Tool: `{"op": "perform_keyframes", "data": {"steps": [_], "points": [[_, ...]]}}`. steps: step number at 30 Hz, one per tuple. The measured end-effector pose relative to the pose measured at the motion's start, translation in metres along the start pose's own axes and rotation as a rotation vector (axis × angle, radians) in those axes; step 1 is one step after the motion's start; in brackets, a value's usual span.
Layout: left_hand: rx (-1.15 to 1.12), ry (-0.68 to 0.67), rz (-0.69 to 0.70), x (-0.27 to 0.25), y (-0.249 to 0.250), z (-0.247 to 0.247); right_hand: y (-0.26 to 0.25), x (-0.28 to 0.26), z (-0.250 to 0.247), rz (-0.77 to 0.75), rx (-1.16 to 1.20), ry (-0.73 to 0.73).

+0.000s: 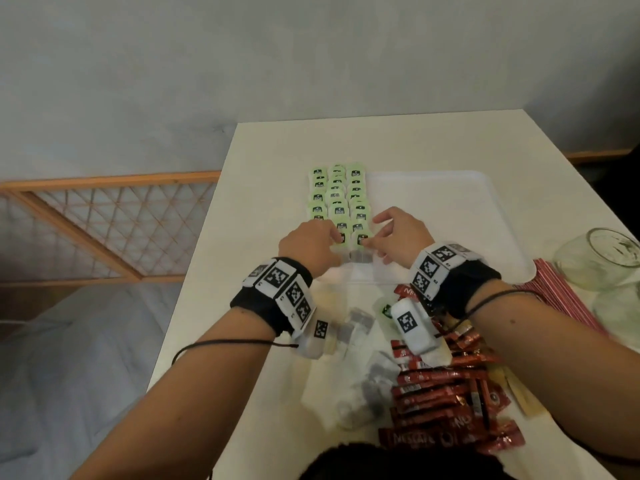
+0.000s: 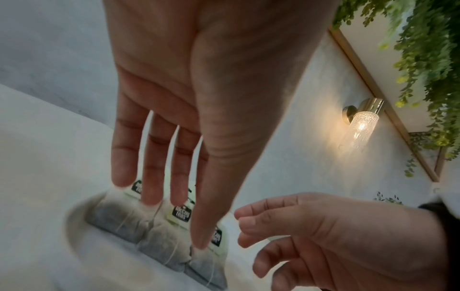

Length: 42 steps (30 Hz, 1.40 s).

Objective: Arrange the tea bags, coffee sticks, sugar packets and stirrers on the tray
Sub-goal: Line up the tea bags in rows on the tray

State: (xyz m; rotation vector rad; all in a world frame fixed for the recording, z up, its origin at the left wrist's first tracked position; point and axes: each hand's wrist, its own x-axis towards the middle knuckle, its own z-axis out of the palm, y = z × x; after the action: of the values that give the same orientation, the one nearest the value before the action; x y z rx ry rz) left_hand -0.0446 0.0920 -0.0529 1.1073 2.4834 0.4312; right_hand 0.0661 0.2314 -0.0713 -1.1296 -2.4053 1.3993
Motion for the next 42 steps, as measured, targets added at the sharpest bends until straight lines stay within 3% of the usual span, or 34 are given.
{"op": "perform_keyframes", "data": {"steps": [5, 9, 20, 25, 31, 36, 42], "points": [[0.008, -0.226, 0.071, -0.044, 0.000, -0.001, 0.005, -0.035, -0.023, -0.071, -0.067, -0.130], [0.092, -0.296, 0.055, -0.075, -0.006, 0.020, 0.020, -0.062, -0.034, -0.093, -0.109, -0.190], [0.013, -0.150, 0.042, -0.100, 0.010, 0.025, 0.046, -0.105, -0.054, -0.139, -0.105, -0.269], [0.177, -0.214, 0.093, -0.088, 0.030, 0.048, 0.055, -0.122, -0.059, -0.168, -0.408, -0.305], [0.095, -0.254, 0.086, -0.081, 0.034, 0.052, 0.064, -0.130, -0.052, -0.244, -0.617, -0.389], [0.240, -0.277, 0.108, -0.081, 0.025, 0.045, 0.065, -0.123, -0.051, -0.250, -0.604, -0.330], [0.128, -0.303, 0.031, -0.081, 0.004, 0.040, 0.049, -0.105, -0.065, -0.195, -0.493, -0.358]]}}
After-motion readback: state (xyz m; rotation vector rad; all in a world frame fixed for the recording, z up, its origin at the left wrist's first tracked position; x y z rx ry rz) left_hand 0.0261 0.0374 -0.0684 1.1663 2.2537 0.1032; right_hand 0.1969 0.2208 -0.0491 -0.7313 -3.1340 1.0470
